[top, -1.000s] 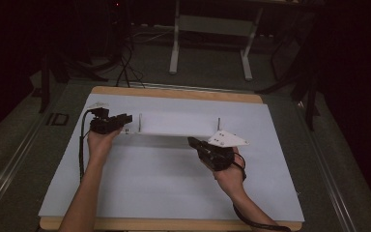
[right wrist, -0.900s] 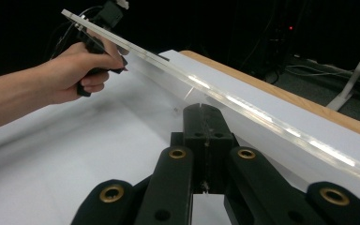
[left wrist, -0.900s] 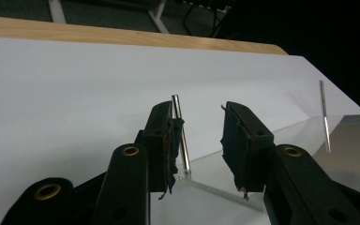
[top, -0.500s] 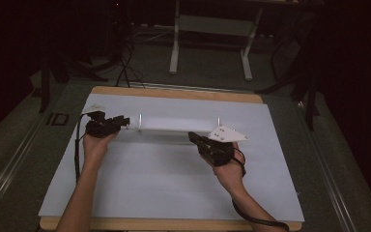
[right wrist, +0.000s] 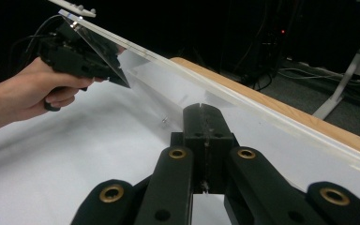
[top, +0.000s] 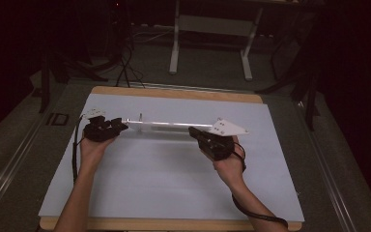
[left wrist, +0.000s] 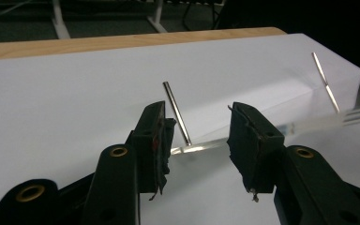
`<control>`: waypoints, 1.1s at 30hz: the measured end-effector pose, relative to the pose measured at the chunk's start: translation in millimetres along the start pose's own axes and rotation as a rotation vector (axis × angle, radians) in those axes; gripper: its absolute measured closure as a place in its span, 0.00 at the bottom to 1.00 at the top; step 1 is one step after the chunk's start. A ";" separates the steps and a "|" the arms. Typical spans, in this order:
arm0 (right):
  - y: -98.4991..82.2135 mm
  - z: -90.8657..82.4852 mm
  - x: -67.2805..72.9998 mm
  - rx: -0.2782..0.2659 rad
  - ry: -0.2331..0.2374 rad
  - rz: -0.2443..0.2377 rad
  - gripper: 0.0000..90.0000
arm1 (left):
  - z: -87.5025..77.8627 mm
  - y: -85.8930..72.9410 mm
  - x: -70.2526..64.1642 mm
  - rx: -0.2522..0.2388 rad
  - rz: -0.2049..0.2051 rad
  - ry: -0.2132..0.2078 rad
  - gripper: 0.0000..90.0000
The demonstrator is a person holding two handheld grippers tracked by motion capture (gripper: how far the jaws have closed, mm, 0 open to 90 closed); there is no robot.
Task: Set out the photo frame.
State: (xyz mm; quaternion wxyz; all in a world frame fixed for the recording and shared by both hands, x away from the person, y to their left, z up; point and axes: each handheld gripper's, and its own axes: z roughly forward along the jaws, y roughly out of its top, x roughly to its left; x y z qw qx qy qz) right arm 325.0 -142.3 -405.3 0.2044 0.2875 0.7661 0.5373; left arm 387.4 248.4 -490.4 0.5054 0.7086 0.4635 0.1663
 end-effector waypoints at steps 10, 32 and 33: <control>3.8 3.6 -5.0 0.004 -0.006 0.004 1.00 | -6.0 -4.7 -3.1 -0.020 0.046 -0.012 0.57; 8.5 7.4 -18.5 -0.008 -0.040 0.031 1.00 | 3.5 12.0 -32.4 -0.082 0.231 -0.054 0.49; 8.7 7.6 -19.4 -0.009 -0.042 0.032 1.00 | 4.8 12.7 -33.8 -0.086 0.232 -0.056 0.49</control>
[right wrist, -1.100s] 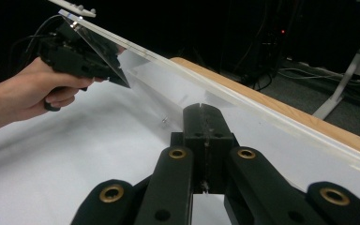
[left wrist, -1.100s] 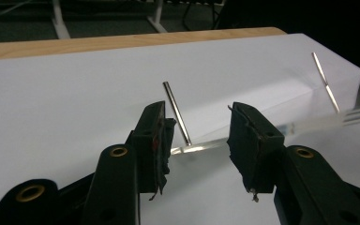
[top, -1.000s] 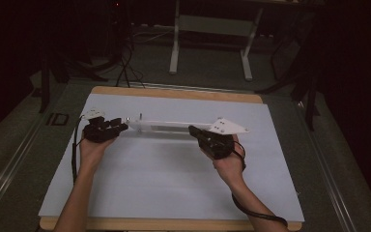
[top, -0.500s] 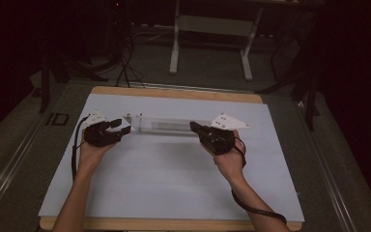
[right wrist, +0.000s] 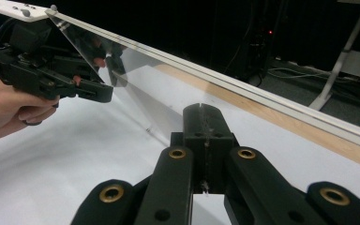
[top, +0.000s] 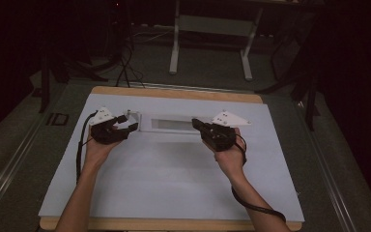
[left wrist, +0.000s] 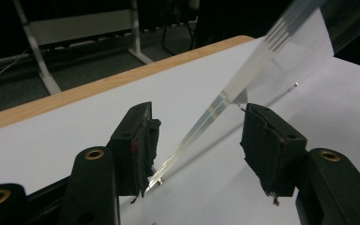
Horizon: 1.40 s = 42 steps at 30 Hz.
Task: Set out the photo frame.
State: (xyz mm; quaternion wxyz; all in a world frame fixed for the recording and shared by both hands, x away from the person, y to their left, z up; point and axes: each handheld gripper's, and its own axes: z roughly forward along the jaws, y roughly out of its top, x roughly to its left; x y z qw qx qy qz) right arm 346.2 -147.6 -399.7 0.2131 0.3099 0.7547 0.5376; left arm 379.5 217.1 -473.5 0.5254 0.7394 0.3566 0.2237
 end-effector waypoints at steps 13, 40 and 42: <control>1.5 3.6 -9.5 -0.001 -0.024 0.018 1.00 | 12.1 5.3 -4.7 -0.006 0.017 -0.007 0.53; -19.6 1.2 -34.4 0.087 -0.093 -0.031 0.59 | 18.8 8.9 -1.9 -0.023 0.003 0.023 0.55; -21.2 0.4 -36.2 0.088 -0.102 -0.031 0.58 | 18.9 8.9 -1.7 -0.024 0.004 0.023 0.55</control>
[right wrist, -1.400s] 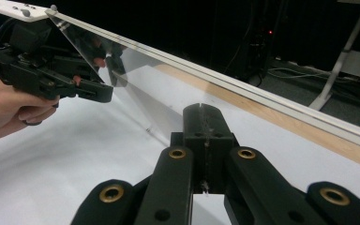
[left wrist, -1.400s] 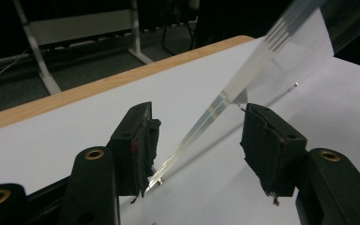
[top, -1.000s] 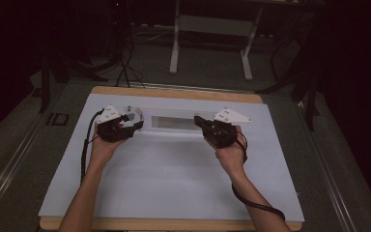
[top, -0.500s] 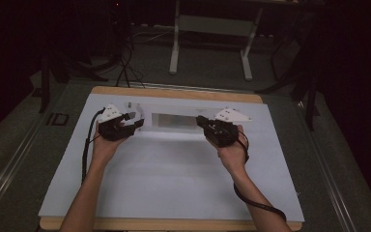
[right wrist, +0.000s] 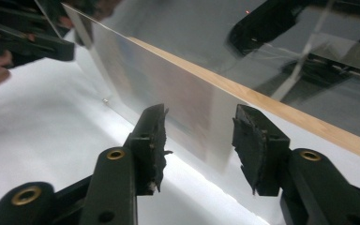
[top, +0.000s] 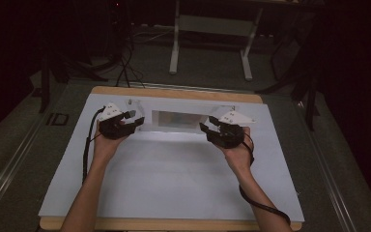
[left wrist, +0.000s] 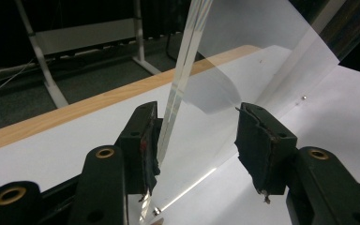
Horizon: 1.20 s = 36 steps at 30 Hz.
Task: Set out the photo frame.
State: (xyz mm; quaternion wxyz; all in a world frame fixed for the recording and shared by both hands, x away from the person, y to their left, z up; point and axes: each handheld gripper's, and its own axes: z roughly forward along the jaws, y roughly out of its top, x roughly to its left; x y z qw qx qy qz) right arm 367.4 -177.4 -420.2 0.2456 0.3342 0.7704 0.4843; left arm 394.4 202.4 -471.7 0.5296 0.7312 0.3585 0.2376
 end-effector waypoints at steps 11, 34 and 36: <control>-16.8 -5.5 -20.1 0.031 -0.055 0.042 0.35 | 4.1 1.5 2.0 -0.006 -0.016 0.013 0.55; -23.0 0.0 -42.9 0.021 -0.142 0.095 0.10 | 5.2 1.0 3.0 -0.003 -0.019 0.011 0.55; -23.3 4.5 -44.8 0.034 -0.138 0.102 0.10 | 5.4 0.9 3.1 -0.005 -0.021 0.011 0.55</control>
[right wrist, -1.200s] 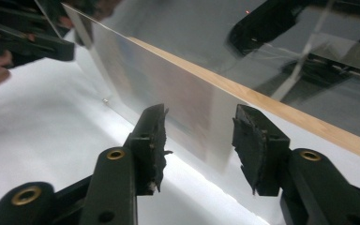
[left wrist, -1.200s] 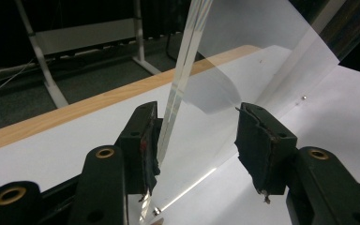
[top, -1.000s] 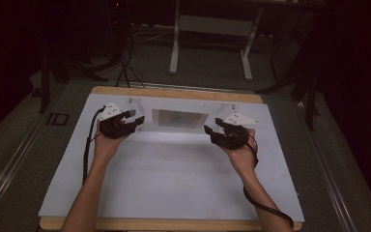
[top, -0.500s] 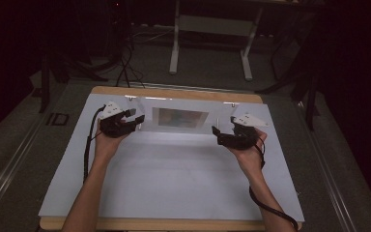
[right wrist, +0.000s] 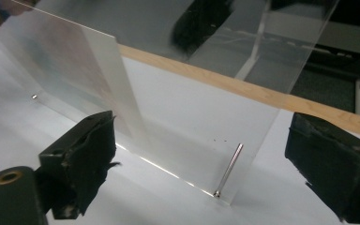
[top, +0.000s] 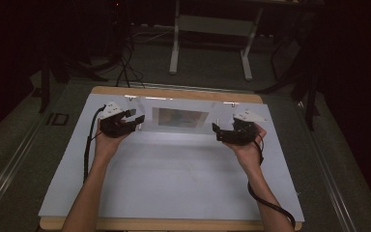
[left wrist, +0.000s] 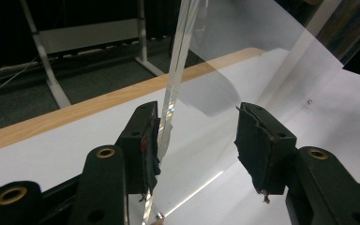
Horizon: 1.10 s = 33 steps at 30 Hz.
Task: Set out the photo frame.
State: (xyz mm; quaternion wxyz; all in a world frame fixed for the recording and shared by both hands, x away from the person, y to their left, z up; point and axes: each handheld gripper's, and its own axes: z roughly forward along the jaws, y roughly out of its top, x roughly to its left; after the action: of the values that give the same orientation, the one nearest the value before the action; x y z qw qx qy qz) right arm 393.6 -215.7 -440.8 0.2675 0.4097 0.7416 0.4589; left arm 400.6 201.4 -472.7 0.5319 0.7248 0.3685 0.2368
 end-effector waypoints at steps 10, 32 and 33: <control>-4.0 20.4 -6.3 0.008 -0.005 0.038 0.30 | 0.2 -1.2 0.1 -0.002 -0.002 -0.001 0.55; -16.6 30.4 -13.7 -0.056 0.049 0.028 0.37 | 13.5 -9.9 -1.8 -0.002 -0.033 0.041 0.48; -17.6 31.3 -13.9 -0.056 0.047 0.028 0.37 | 13.7 -10.4 -2.1 -0.006 -0.034 0.044 0.48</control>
State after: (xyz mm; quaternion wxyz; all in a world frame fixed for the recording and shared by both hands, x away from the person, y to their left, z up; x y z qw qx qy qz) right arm 418.7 -217.3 -470.0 0.2551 0.4015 0.7289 0.4925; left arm 406.4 193.2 -486.8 0.5298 0.7113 0.3917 0.2449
